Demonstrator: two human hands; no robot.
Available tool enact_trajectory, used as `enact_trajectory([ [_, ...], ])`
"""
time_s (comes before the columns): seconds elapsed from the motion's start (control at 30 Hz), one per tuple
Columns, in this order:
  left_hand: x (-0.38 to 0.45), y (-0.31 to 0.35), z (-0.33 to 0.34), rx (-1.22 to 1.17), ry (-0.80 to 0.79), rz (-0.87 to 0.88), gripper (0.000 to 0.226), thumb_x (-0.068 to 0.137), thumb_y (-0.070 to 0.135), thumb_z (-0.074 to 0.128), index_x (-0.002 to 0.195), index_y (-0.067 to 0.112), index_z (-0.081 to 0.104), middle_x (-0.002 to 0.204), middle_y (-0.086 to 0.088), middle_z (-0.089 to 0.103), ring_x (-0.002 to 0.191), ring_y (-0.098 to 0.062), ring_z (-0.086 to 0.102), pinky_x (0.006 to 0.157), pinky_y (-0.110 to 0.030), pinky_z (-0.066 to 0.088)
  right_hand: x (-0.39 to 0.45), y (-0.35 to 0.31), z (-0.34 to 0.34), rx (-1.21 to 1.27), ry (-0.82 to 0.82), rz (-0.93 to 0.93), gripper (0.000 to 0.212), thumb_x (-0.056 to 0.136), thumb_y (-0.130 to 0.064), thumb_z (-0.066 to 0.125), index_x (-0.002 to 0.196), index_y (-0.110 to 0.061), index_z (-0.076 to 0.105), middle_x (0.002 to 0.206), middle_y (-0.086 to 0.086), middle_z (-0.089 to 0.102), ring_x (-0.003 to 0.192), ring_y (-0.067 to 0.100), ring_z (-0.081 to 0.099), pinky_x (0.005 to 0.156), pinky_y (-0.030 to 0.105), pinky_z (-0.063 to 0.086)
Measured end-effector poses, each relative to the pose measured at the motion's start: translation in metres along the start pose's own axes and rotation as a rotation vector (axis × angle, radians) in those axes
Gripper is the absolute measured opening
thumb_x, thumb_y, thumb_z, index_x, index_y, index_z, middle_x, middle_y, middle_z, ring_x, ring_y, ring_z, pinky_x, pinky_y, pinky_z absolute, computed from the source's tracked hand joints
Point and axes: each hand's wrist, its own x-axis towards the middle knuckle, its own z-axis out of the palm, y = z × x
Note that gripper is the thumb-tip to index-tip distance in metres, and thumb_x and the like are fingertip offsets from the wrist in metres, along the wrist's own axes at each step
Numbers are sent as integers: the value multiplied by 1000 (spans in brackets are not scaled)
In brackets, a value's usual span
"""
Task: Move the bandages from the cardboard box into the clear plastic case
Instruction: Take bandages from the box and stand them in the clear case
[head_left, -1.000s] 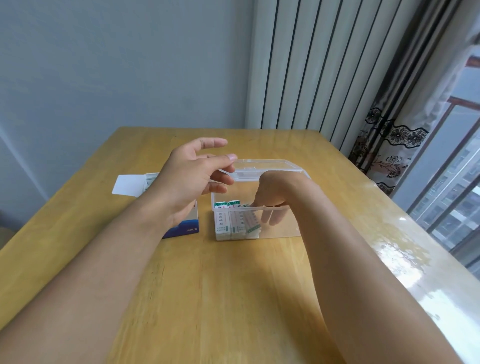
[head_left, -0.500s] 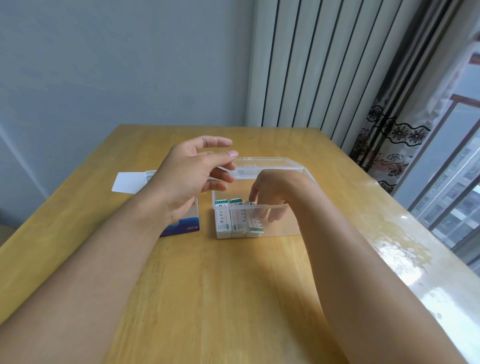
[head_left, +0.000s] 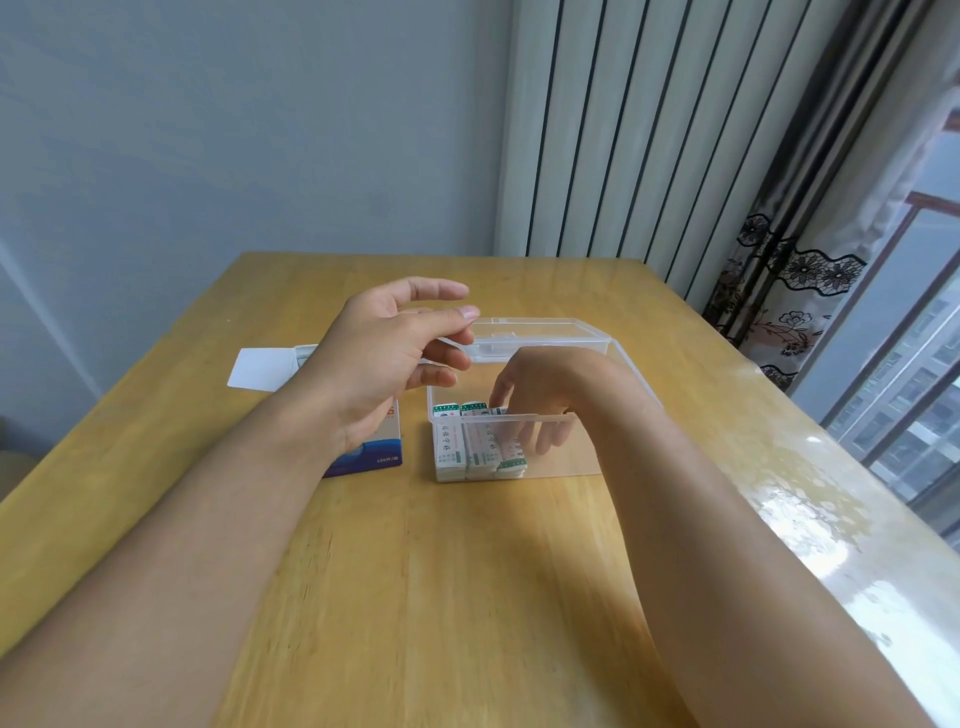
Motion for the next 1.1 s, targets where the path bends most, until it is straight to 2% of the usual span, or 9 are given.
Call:
enact_trajectory([
  [0.27,-1,2,-1,-11,-3,0,19,92,14,71,112,15,71,74,1,68,63,-13,65,55,-23,52,-9,-5,-2,-33,-66,1,59,85,-9,71,139,-22,54,79,5,79,81,23,77,92,43,59],
  [0.37,-1,3,-2,-15,-2,0,19,92,14,71,111,15,71,76,0,68,64,-13,65,55,-23,52,-9,-4,-4,-54,-70,26,50,93,-13,61,142,-19,52,89,4,79,83,25,77,92,46,59],
  [0.43,-1,3,-2,-19,-2,0,19,92,14,72,111,15,71,76,0,68,64,-13,65,55,-23,52,-9,-2,-5,-60,-30,39,45,102,-17,46,148,-21,43,84,2,79,83,26,77,92,47,59],
  [0.53,-1,3,-3,-21,1,0,19,92,14,72,111,15,71,76,0,68,63,-14,65,55,-23,53,-13,-3,-6,-60,-28,36,44,104,-18,39,148,-21,43,80,0,79,82,23,77,91,45,59],
  [0.63,-1,3,-3,-18,-1,1,19,92,14,72,111,15,71,77,0,68,64,-13,65,55,-23,52,-20,-6,-7,-92,12,30,37,103,-18,40,137,-18,55,80,-1,79,79,20,77,89,44,60],
  [0.77,-1,4,-3,-16,1,2,19,92,14,72,111,15,71,78,0,68,64,-13,65,55,-23,53,-27,-8,-11,-165,218,-30,24,103,-25,52,102,-17,74,76,0,72,64,15,70,64,29,57],
  [0.9,-1,4,-4,-2,-1,6,18,93,15,72,110,17,72,78,0,68,65,-13,65,56,-23,52,-37,-17,-5,-166,76,-34,43,107,-36,41,87,-19,75,81,3,65,65,20,68,57,26,49],
  [1.03,-1,5,-5,-12,-5,5,18,92,15,72,110,17,72,77,0,68,65,-14,65,55,-23,52,-36,-19,-2,-221,75,-26,45,105,-20,36,72,-20,65,87,5,64,84,29,73,56,25,46],
  [1.1,-1,5,-5,-13,-7,6,18,92,16,72,110,17,72,77,0,68,65,-14,65,55,-23,52,-36,-20,-1,-237,63,-32,46,105,-19,34,70,-20,64,90,5,65,83,28,72,54,24,45],
])
